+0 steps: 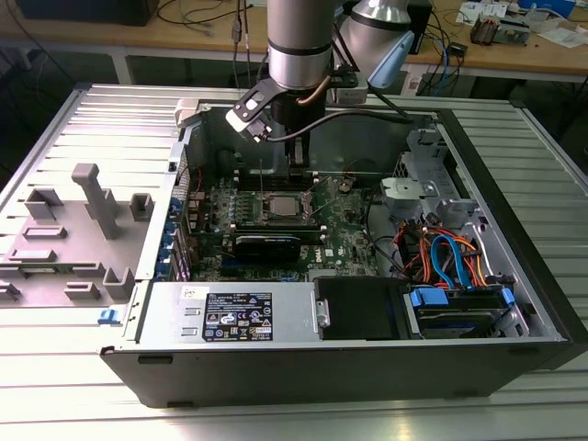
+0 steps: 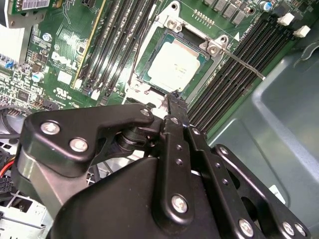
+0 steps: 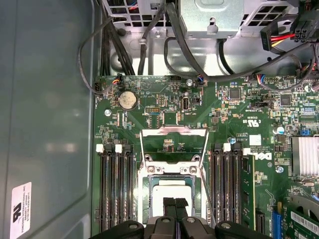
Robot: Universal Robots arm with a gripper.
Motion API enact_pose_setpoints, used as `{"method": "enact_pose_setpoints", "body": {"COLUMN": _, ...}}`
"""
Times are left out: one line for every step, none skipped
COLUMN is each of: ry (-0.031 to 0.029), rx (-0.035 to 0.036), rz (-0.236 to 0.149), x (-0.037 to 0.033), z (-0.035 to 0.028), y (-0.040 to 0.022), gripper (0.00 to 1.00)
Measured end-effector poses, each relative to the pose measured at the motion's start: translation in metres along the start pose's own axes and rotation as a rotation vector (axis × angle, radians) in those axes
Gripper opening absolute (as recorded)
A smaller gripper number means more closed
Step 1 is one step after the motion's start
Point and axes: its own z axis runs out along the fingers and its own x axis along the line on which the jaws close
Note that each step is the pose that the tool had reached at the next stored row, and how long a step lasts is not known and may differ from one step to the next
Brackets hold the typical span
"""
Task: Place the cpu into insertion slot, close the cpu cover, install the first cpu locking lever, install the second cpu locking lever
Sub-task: 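Close the cpu cover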
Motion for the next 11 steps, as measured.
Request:
{"method": "enact_pose_setpoints", "body": {"ry": 0.0000, "rx": 0.0000, "rz": 0.000, "x": 0.0000, "z": 0.0000, "y": 0.0000, "gripper": 0.11}}
{"method": "enact_pose_setpoints", "body": {"ry": 0.0001, "rx": 0.0000, "rz": 0.000, "x": 0.0000, "z": 0.0000, "y": 0.0000, "gripper": 0.11}}
{"method": "enact_pose_setpoints", "body": {"ry": 0.0001, "rx": 0.0002, "rz": 0.000, "x": 0.0000, "z": -0.0003, "y": 0.0000, "gripper": 0.11}}
{"method": "enact_pose_setpoints", "body": {"ry": 0.0001, "rx": 0.0002, "rz": 0.000, "x": 0.0000, "z": -0.0004, "y": 0.0000, "gripper": 0.11}}
{"method": "enact_pose_setpoints", "body": {"ry": 0.0002, "rx": 0.0002, "rz": 0.000, "x": 0.0000, "z": -0.0005, "y": 0.0000, "gripper": 0.11}}
{"method": "enact_pose_setpoints", "body": {"ry": 0.0002, "rx": 0.0002, "rz": 0.000, "x": 0.0000, "z": -0.0006, "y": 0.0000, "gripper": 0.11}}
{"method": "enact_pose_setpoints", "body": {"ry": -0.0001, "rx": 0.0004, "rz": 0.000, "x": 0.0000, "z": -0.0010, "y": 0.0000, "gripper": 0.11}}
{"method": "enact_pose_setpoints", "body": {"ry": -0.0004, "rx": 0.0007, "rz": 0.000, "x": 0.0000, "z": -0.0016, "y": 0.0000, "gripper": 0.11}}
{"method": "enact_pose_setpoints", "body": {"ry": -0.0001, "rx": 0.0006, "rz": 0.000, "x": 0.0000, "z": -0.0022, "y": 0.0001, "gripper": 0.11}}
{"method": "enact_pose_setpoints", "body": {"ry": 0.0000, "rx": 0.0006, "rz": 0.000, "x": 0.0000, "z": -0.0026, "y": 0.0001, "gripper": 0.11}}
{"method": "enact_pose_setpoints", "body": {"ry": 0.0000, "rx": 0.0009, "rz": 0.000, "x": 0.0000, "z": -0.0033, "y": 0.0001, "gripper": 0.11}}
